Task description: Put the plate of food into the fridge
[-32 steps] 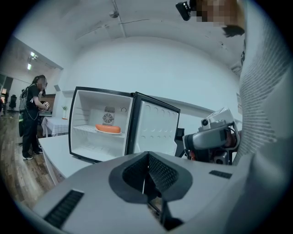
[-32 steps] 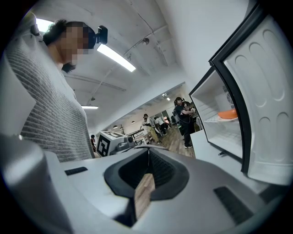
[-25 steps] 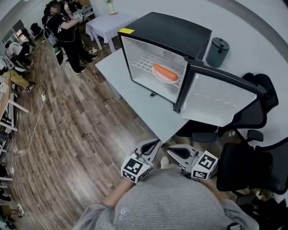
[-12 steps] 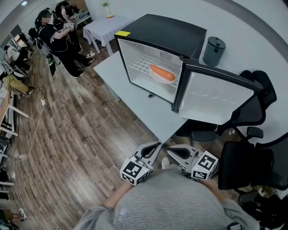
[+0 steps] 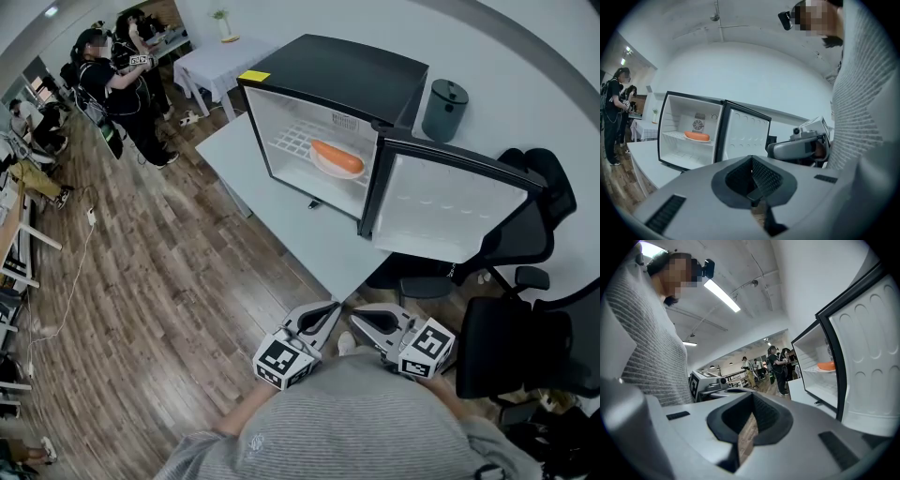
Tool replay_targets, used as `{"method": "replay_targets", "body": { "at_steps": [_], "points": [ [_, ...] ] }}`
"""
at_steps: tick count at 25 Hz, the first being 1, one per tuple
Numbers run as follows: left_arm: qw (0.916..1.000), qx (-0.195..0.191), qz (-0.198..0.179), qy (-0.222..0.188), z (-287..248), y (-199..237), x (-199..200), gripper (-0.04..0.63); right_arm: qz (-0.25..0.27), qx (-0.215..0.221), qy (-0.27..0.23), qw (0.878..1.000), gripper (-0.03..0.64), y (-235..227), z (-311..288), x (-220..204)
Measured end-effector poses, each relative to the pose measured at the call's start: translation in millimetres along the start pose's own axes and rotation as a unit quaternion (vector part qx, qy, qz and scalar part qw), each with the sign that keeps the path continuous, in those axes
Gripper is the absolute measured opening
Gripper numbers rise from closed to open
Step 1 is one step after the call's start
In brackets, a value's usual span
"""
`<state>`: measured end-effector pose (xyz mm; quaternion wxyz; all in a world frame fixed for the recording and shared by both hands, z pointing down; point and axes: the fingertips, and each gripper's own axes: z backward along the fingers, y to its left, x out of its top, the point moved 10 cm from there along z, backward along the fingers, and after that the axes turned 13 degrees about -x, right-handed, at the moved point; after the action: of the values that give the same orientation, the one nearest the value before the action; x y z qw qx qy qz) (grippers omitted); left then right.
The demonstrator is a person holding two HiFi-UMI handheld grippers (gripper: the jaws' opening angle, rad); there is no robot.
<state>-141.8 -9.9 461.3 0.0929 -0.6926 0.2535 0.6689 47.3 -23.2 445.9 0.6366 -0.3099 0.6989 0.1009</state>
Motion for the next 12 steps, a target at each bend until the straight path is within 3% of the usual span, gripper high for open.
{"method": "replay_targets", "body": {
  "at_steps": [12],
  "points": [
    [1.0000,-0.007,0.000,0.003,-8.8,4.6,-1.6,0.011,-0.005,-0.005,0.001,1.000,0.012,-9.5,-0.8,-0.6]
  ]
}}
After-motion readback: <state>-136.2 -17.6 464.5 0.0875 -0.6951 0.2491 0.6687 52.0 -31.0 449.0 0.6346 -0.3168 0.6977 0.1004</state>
